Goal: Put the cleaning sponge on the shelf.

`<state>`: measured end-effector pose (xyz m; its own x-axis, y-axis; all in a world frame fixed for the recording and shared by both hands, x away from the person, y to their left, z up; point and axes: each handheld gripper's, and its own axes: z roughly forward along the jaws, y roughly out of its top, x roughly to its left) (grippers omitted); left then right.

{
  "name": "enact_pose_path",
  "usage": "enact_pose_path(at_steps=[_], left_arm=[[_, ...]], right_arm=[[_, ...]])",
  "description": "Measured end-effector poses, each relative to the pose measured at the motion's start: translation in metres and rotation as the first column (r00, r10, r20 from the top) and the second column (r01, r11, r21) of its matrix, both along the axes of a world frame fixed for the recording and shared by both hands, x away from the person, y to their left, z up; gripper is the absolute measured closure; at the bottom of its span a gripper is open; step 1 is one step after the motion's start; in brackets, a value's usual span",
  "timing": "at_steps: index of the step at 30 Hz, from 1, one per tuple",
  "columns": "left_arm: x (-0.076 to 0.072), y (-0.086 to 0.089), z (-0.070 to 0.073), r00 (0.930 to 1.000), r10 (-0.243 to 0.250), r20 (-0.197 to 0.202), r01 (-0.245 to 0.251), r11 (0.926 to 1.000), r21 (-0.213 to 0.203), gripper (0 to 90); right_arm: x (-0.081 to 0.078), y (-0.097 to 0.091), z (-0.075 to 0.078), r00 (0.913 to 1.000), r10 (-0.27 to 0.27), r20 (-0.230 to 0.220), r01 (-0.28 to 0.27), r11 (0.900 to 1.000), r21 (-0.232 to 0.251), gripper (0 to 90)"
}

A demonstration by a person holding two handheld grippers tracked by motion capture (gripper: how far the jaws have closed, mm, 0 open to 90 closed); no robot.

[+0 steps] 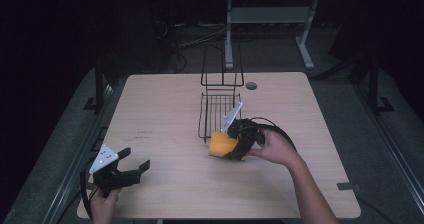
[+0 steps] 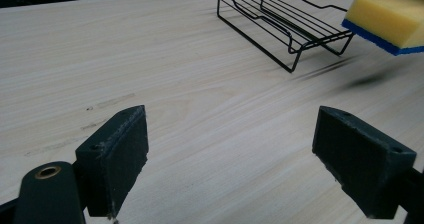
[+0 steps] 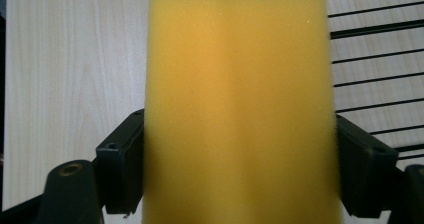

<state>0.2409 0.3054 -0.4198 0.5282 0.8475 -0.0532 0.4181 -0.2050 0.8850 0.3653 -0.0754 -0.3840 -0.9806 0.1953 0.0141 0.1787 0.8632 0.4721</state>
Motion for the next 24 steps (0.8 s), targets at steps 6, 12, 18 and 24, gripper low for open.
enact_pose_path(at_steps=[6, 12, 18, 24], left_arm=[[0.0, 0.001, 0.0, 1.0, 0.002, 0.0, -0.002, 1.0, -0.002, 14.0], [0.0, 0.0, 0.0, 1.0, -0.001, -0.001, 0.001, 1.0, 0.0, 14.0], [0.001, 0.001, -0.001, 1.0, 0.0, -0.003, 0.0, 1.0, -0.003, 14.0], [0.0, 0.002, 0.0, 1.0, 0.002, -0.001, -0.002, 1.0, -0.006, 14.0]], right_arm=[[0.007, 0.003, -0.001, 1.0, -0.002, -0.007, 0.002, 1.0, -0.001, 21.3], [0.016, 0.005, -0.001, 0.9998, 0.0, -0.021, 0.0, 1.0, 0.004, 21.3], [0.025, 0.008, -0.001, 0.9998, 0.007, -0.021, -0.007, 1.0, 0.006, 21.3], [0.032, 0.009, -0.001, 0.9995, 0.0, -0.031, 0.0, 0.9999, 0.014, 21.3]])
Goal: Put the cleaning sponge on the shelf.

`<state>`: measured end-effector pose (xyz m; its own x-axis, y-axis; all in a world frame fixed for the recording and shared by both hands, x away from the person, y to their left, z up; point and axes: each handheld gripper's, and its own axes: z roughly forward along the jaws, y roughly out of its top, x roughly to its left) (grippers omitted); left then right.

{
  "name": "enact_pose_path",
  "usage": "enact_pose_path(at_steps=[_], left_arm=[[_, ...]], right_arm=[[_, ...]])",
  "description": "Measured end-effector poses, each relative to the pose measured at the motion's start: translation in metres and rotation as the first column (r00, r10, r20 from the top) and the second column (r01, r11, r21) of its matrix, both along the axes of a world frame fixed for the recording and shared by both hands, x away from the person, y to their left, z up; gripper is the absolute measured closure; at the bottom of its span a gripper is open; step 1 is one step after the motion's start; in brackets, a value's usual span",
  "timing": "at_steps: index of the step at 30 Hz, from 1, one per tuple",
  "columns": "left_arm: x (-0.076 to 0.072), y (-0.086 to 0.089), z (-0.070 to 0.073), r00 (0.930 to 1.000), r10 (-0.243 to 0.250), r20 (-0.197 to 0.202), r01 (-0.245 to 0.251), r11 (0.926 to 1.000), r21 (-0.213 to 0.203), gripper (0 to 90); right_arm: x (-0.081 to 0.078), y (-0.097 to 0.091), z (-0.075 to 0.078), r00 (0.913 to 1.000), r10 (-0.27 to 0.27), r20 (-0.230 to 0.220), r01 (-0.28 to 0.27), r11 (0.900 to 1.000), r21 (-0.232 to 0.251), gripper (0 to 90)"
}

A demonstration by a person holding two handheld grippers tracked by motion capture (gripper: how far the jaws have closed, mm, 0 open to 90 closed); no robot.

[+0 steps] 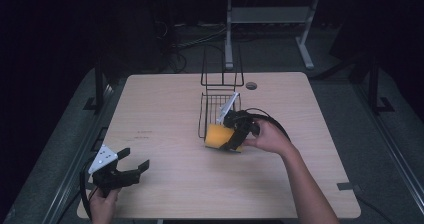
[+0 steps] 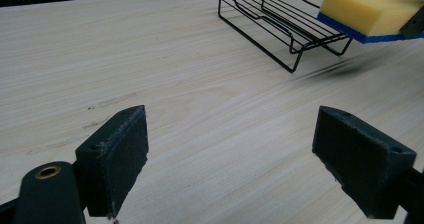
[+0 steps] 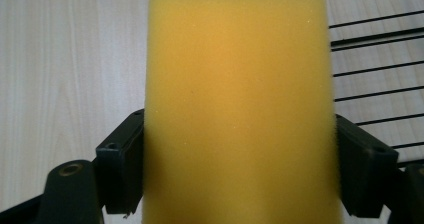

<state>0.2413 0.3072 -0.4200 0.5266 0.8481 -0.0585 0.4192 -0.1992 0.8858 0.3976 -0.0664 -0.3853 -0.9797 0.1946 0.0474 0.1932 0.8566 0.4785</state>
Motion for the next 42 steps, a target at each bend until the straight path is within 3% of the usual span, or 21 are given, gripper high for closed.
enact_pose_path(at_steps=[17, 22, 30, 37, 42], left_arm=[[0.001, 0.0, 0.0, 1.0, -0.001, 0.0, 0.001, 1.0, -0.002, 14.0], [0.001, 0.001, 0.0, 1.0, 0.002, 0.002, -0.002, 1.0, -0.007, 14.0], [0.001, 0.001, 0.0, 1.0, 0.001, 0.001, -0.001, 1.0, -0.006, 14.0], [0.001, 0.001, 0.0, 1.0, 0.004, -0.001, -0.004, 1.0, -0.007, 14.0], [0.001, 0.002, -0.001, 1.0, 0.003, -0.003, -0.003, 1.0, -0.004, 14.1]], right_arm=[[0.023, 0.011, -0.003, 0.9997, -0.002, -0.023, 0.001, 0.9991, -0.042, 21.3], [0.034, 0.011, -0.007, 0.9986, -0.017, -0.05, 0.016, 0.9993, -0.033, 21.2], [0.047, 0.011, -0.005, 0.9983, -0.03, -0.05, 0.029, 0.9993, -0.023, 21.2], [0.06, 0.012, -0.011, 0.9967, -0.047, -0.066, 0.041, 0.9959, -0.081, 21.2], [0.068, 0.017, -0.009, 0.9976, -0.046, -0.052, 0.041, 0.9956, -0.084, 21.2]])
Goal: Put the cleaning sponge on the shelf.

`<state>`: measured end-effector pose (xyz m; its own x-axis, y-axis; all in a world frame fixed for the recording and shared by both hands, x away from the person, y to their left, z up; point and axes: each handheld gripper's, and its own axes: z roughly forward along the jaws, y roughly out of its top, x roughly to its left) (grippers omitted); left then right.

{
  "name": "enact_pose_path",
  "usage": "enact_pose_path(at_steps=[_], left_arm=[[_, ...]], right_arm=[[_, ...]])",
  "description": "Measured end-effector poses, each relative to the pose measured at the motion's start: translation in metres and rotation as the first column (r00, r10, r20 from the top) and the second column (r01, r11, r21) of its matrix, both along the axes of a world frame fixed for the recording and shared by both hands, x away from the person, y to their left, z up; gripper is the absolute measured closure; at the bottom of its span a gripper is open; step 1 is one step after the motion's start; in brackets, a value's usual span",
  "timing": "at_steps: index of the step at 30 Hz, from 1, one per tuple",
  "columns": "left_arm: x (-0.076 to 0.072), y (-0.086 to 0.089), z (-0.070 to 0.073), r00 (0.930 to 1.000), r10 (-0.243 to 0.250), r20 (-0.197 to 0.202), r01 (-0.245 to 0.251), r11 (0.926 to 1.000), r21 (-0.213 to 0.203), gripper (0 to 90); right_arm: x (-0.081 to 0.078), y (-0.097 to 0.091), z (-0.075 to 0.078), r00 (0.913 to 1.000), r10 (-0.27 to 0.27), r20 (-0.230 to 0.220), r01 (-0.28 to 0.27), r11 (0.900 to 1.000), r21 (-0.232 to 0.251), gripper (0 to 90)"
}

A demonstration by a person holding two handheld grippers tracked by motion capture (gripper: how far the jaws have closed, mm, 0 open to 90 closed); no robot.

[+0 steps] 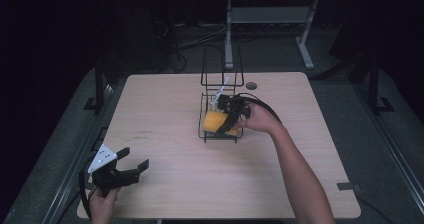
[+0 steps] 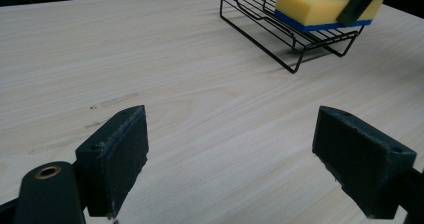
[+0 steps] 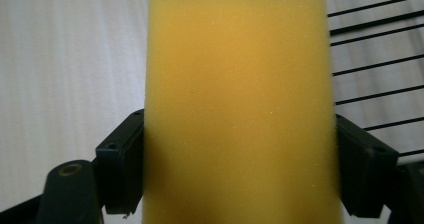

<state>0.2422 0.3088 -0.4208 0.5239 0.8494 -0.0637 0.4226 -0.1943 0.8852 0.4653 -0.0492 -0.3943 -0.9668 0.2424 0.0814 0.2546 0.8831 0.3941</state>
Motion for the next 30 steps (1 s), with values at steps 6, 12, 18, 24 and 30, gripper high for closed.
enact_pose_path(at_steps=[6, 12, 18, 24, 30], left_arm=[[0.0, -0.001, 0.0, 1.0, -0.004, 0.003, 0.004, 1.0, 0.003, 14.0], [0.001, -0.001, 0.0, 1.0, -0.003, 0.0, 0.003, 1.0, 0.0, 14.0], [0.0, 0.0, 0.0, 1.0, -0.004, 0.001, 0.004, 1.0, -0.001, 14.1], [0.0, -0.001, 0.0, 0.9999, -0.01, -0.001, 0.01, 0.9999, 0.008, 14.0], [0.0, 0.0, 0.0, 1.0, -0.002, -0.001, 0.002, 1.0, 0.0, 14.0]], right_arm=[[0.009, 0.005, -0.003, 0.9999, -0.014, 0.008, 0.014, 0.9999, -0.006, 21.2], [0.013, 0.005, -0.013, 0.9997, -0.021, 0.01, 0.021, 0.9993, -0.031, 21.1], [0.013, 0.009, -0.016, 0.9998, -0.016, 0.015, 0.017, 0.9996, -0.025, 20.6], [0.012, 0.011, -0.016, 0.9996, -0.016, 0.024, 0.016, 0.9996, -0.022, 19.2], [0.01, 0.01, -0.014, 0.9992, -0.028, 0.029, 0.028, 0.9996, -0.004, 17.5]])
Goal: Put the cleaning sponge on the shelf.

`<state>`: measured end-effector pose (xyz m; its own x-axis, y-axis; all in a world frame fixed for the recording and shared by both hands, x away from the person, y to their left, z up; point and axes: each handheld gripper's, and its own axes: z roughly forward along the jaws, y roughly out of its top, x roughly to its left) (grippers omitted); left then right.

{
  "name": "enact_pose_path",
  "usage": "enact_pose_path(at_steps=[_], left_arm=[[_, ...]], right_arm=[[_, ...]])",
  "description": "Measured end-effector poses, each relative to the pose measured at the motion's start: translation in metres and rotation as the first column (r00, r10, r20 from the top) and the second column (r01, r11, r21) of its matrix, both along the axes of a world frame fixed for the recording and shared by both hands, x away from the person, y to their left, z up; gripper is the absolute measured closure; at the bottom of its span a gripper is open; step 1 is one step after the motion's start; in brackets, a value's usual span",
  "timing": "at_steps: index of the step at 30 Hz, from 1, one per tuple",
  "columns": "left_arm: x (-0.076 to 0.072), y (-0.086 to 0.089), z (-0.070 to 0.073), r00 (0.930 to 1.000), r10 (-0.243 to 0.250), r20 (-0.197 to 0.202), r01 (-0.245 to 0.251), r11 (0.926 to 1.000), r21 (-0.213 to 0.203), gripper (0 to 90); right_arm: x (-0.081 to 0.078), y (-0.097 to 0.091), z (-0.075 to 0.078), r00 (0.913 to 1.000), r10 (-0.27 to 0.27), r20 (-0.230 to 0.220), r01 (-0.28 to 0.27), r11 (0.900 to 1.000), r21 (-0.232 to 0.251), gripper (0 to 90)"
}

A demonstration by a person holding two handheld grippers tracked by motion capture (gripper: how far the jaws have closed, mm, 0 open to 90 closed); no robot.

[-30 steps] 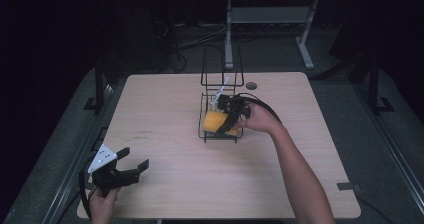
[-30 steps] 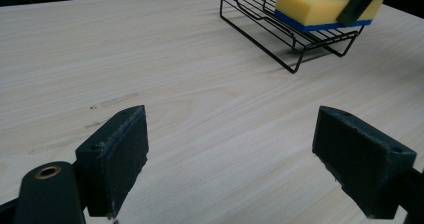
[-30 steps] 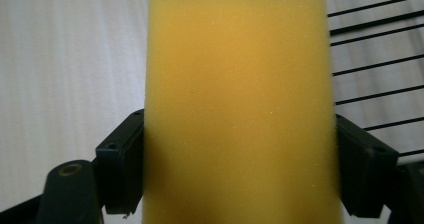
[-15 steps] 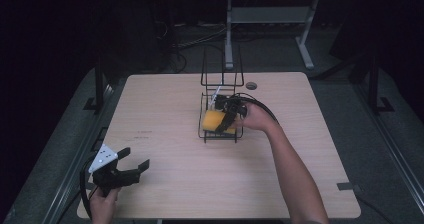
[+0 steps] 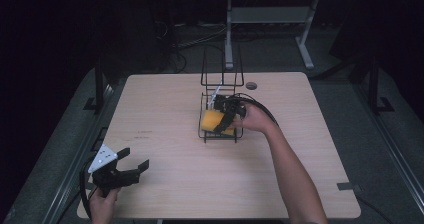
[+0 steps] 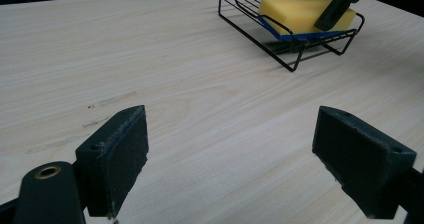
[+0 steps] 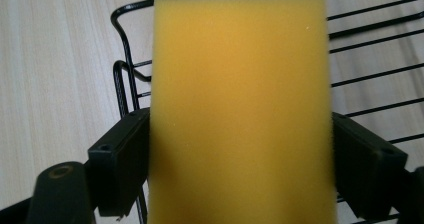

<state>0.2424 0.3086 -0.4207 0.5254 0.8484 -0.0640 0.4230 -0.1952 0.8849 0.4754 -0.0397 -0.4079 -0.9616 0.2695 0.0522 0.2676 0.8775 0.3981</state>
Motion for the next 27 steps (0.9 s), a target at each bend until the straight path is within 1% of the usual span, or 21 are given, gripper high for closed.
enact_pose_path(at_steps=[4, 5, 6, 8, 9, 11, 13, 14, 16, 20, 21, 22, 24, 27], left_arm=[[0.0, -0.001, -0.001, 1.0, -0.006, -0.003, 0.006, 0.9999, 0.008, 14.0], [0.0, -0.002, -0.001, 1.0, -0.006, -0.003, 0.006, 0.9999, 0.009, 14.1], [0.0, -0.002, -0.001, 1.0, -0.008, -0.002, 0.008, 0.9999, 0.008, 14.0], [0.0, -0.001, -0.001, 1.0, -0.007, -0.003, 0.007, 0.9999, 0.009, 14.1], [0.0, -0.001, -0.001, 1.0, -0.005, -0.004, 0.005, 1.0, 0.007, 14.0], [0.0, -0.002, 0.0, 1.0, -0.005, -0.002, 0.005, 1.0, 0.007, 14.0], [0.0, -0.002, -0.001, 1.0, -0.006, -0.003, 0.006, 1.0, 0.007, 14.0], [0.0, -0.003, -0.001, 1.0, -0.006, -0.006, 0.006, 1.0, 0.007, 14.0], [0.001, -0.003, -0.001, 1.0, -0.007, -0.007, 0.007, 1.0, 0.005, 14.0], [0.001, -0.004, -0.001, 0.9999, -0.009, -0.005, 0.009, 0.9999, 0.007, 14.0], [0.0, -0.004, -0.001, 1.0, -0.008, -0.005, 0.008, 0.9999, 0.007, 14.0], [0.0, -0.003, -0.001, 1.0, -0.007, -0.005, 0.007, 1.0, 0.006, 14.0], [0.0, -0.003, -0.001, 1.0, -0.006, -0.006, 0.006, 1.0, 0.003, 14.0], [0.001, -0.003, -0.001, 1.0, -0.008, -0.006, 0.008, 0.9999, 0.006, 14.1]], right_arm=[[-0.003, -0.006, 0.002, 0.9999, -0.015, 0.003, 0.015, 0.9974, 0.07, 17.4], [-0.002, -0.008, 0.001, 0.9998, -0.02, -0.002, 0.02, 0.9967, 0.078, 17.0], [-0.002, -0.01, 0.001, 0.9996, -0.027, -0.001, 0.027, 0.9968, 0.076, 16.3], [-0.003, -0.013, 0.001, 0.9993, -0.038, 0.003, 0.037, 0.9944, 0.098, 16.2], [-0.004, -0.015, 0.002, 0.9989, -0.041, 0.023, 0.038, 0.9928, 0.114, 16.2], [-0.005, -0.019, 0.002, 0.9989, -0.043, 0.018, 0.04, 0.9908, 0.129, 16.2], [-0.006, -0.022, 0.002, 0.9983, -0.049, 0.031, 0.045, 0.9907, 0.128, 16.2], [-0.006, -0.024, 0.002, 0.9985, -0.052, 0.016, 0.05, 0.9907, 0.127, 16.2], [-0.008, -0.026, 0.004, 0.9974, -0.072, 0.008, 0.07, 0.9902, 0.12, 16.1], [-0.009, -0.029, 0.007, 0.9978, -0.065, 0.011, 0.063, 0.9882, 0.14, 15.9], [-0.01, -0.03, 0.008, 0.9975, -0.071, 0.006, 0.069, 0.9873, 0.143, 15.8], [-0.011, -0.031, 0.009, 0.9966, -0.081, 0.012, 0.079, 0.9873, 0.138, 15.8], [-0.012, -0.033, 0.009, 0.9963, -0.086, 0.007, 0.084, 0.9844, 0.155, 15.8], [-0.014, -0.038, 0.011, 0.9958, -0.085, 0.035, 0.078, 0.9813, 0.176, 15.9]])
